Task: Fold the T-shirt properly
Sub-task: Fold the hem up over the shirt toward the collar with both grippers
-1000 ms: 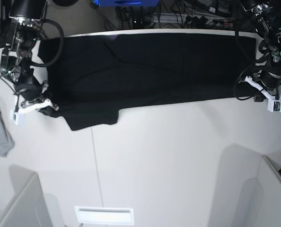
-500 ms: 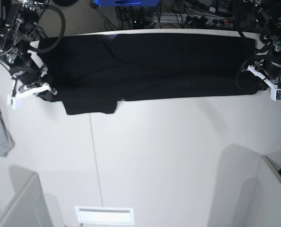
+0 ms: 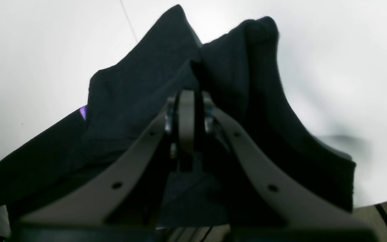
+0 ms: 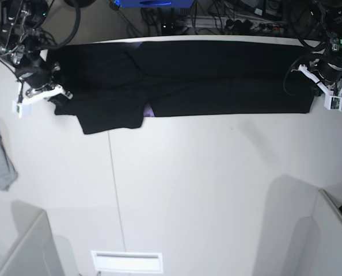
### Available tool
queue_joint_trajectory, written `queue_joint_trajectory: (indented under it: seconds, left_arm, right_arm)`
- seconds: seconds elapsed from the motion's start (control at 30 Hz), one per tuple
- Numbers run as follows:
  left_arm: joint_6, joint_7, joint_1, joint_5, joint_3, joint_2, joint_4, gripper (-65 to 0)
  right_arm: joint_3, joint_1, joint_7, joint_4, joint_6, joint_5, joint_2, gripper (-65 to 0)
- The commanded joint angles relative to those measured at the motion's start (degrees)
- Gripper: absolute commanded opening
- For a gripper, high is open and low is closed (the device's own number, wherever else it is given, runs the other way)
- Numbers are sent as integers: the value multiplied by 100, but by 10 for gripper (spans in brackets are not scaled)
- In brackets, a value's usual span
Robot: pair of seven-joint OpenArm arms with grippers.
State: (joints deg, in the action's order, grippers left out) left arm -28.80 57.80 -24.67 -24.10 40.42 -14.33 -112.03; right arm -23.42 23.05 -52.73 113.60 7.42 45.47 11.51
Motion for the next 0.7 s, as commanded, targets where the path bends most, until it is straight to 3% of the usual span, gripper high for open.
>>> queue_joint_trajectory:
  seconds: [0.0, 0.23, 0.67]
  left_arm:
    - [-43, -105, -78, -39, 67, -75, -107, -650]
    - [-87, -105, -219, -39, 560, 13, -90, -650]
    - [-87, -105, -421, 14, 533, 31, -54, -650]
  right_arm:
    - [-45, 29, 64, 117, -52, 46, 76, -650]
    - [-45, 355, 99, 117, -52, 521, 84, -650]
    - [8, 539, 99, -156, -52, 354, 76, -650]
